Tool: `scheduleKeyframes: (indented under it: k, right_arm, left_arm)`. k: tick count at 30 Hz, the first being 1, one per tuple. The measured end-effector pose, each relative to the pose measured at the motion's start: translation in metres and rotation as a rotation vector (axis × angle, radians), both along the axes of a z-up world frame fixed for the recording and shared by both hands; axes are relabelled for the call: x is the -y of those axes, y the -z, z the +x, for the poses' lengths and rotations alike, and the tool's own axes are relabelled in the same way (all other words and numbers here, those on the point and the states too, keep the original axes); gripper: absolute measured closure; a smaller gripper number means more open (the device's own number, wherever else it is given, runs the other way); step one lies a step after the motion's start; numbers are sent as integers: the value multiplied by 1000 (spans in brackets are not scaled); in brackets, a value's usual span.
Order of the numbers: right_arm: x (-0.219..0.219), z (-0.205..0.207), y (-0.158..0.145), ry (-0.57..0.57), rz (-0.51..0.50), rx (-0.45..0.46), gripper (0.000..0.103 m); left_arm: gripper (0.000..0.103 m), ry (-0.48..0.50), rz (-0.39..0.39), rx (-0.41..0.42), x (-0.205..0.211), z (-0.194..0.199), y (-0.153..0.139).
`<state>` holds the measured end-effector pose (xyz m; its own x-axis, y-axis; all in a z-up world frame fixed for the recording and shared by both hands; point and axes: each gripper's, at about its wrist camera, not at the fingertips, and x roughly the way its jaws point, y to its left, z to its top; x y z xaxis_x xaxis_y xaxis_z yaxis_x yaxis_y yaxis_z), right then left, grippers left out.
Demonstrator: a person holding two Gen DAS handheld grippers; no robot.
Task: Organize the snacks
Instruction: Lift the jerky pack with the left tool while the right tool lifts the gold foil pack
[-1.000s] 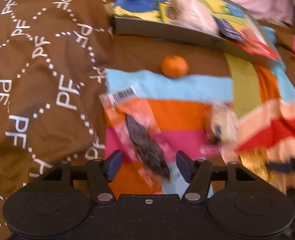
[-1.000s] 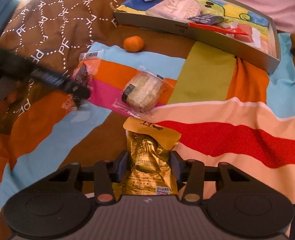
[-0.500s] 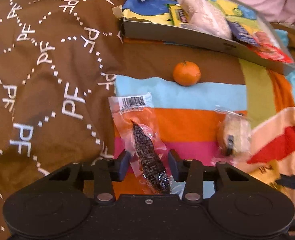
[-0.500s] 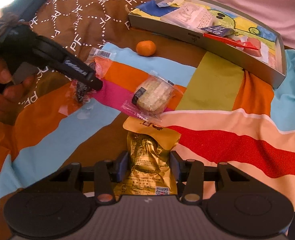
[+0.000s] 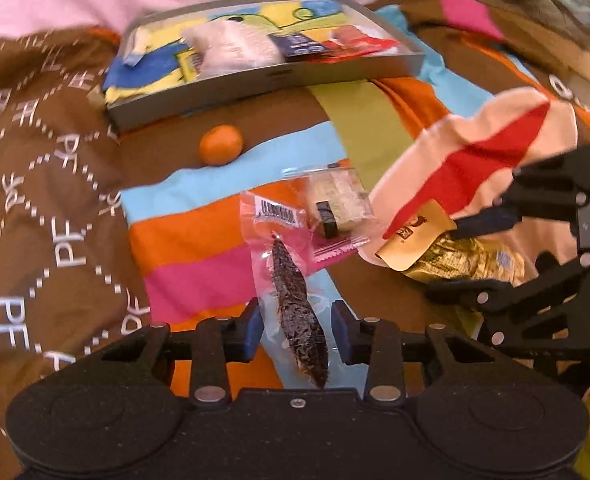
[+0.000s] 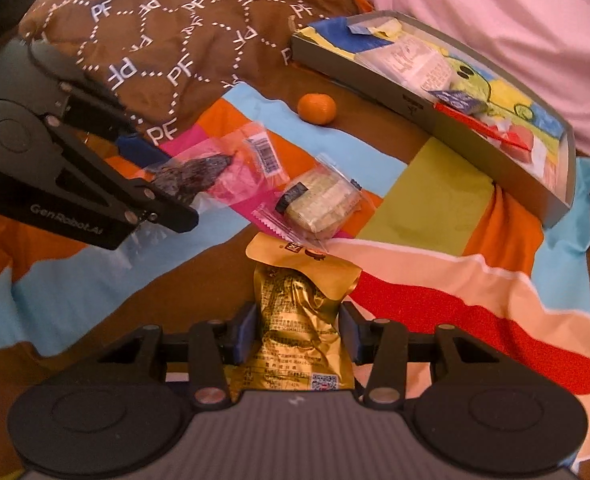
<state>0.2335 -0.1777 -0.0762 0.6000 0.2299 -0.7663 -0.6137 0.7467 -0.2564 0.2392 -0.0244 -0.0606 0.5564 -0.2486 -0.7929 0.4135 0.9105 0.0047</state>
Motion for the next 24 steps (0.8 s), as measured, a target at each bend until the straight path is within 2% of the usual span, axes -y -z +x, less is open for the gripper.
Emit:
scheduleKeyframes:
  k: [3,9,12,14,20,24]
  right_arm:
    - [1,0,0,4,-1,-2,54]
    - [4,1,1,10,5,-7,54]
    - [3,2,1,6,2,0,54]
    - [2,1,0,0,-7,21,54]
    - [2,5,-8,-1,-20,78,55]
    - [3,9,-10,11,-19,87,55]
  left_arm:
    - [64,-31,-6,-46,1,8,0]
    - [61,-136,-137,-213,-9,41,5]
    - [63,-179,-174,-246,-14,48,7]
    - [64,-167,-157,-229,-11,45,5]
    - [66,-49,-56,-99,1,17,-2]
    - [66,-29,-61,-82,0,11,-4]
